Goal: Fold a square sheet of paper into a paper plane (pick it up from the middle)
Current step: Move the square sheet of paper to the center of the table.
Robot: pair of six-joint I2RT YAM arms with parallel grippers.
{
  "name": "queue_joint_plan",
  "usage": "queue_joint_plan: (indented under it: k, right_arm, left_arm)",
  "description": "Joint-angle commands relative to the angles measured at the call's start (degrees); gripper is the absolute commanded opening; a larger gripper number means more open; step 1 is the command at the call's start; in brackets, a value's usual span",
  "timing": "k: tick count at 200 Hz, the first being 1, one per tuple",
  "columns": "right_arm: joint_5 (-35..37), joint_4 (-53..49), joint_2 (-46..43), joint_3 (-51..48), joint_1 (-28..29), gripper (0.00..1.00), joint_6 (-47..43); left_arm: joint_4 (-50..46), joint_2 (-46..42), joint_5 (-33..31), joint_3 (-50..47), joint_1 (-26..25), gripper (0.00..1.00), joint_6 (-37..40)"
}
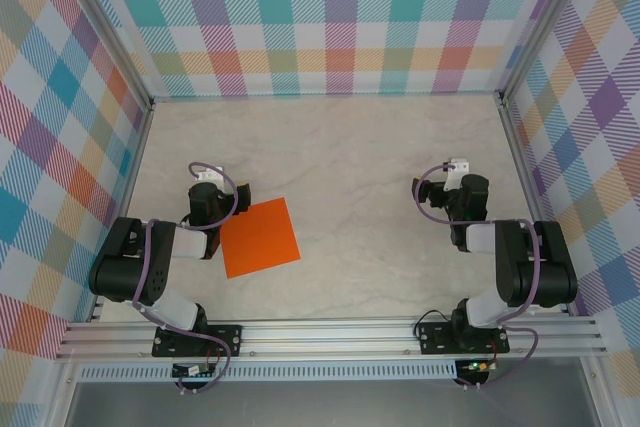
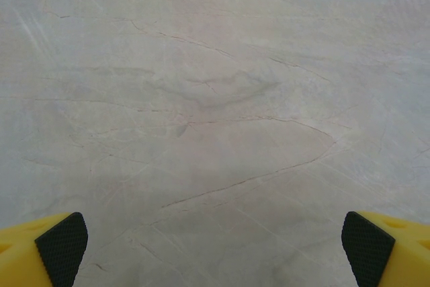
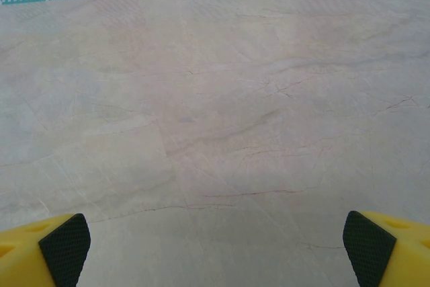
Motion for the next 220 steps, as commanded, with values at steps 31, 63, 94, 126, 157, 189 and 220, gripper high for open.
queue_joint_plan:
  k: [31,63,94,126,157,189,220]
  right_arm:
    - [-1.3,0.4,0.1,1.0,-0.1,1.0,-0.8]
    - [-2.8,-5.5,-7.3,0.8,0.3,1.0,-1.4]
    - [-1.2,-27.9,-18.7,4.8,0.3,1.0,3.3]
    - [-0.3,-47.8,-30.5,9.0,0.4,1.0,6.7]
    - [-0.1,-64.6,-34.1,15.4,0.3,1.0,18.0]
    - [-9.8,-69.6,-36.9,17.4,0.3,1.0,25.5]
    - [-20.3,-70.8,-38.3,14.3,0.3,1.0,32.5]
  left_arm:
    - [0.8,-0.6,1.1,1.1,1.2,1.0,1.1]
    - [-0.6,-6.5,0.6,-1.2,1.1,1.0,0.6]
    - [-18.6,-19.4,-3.4,1.2,1.3,1.0,-5.0]
    - [-31.6,-29.5,-6.2,3.3,1.4,1.0,-10.8]
    - [-40.5,-38.1,-4.8,4.5,1.4,1.0,-16.5]
    - [-56.6,-44.6,-3.0,11.0,1.3,1.0,-24.8]
    - [-66.4,-46.8,2.3,14.8,1.4,1.0,-28.1]
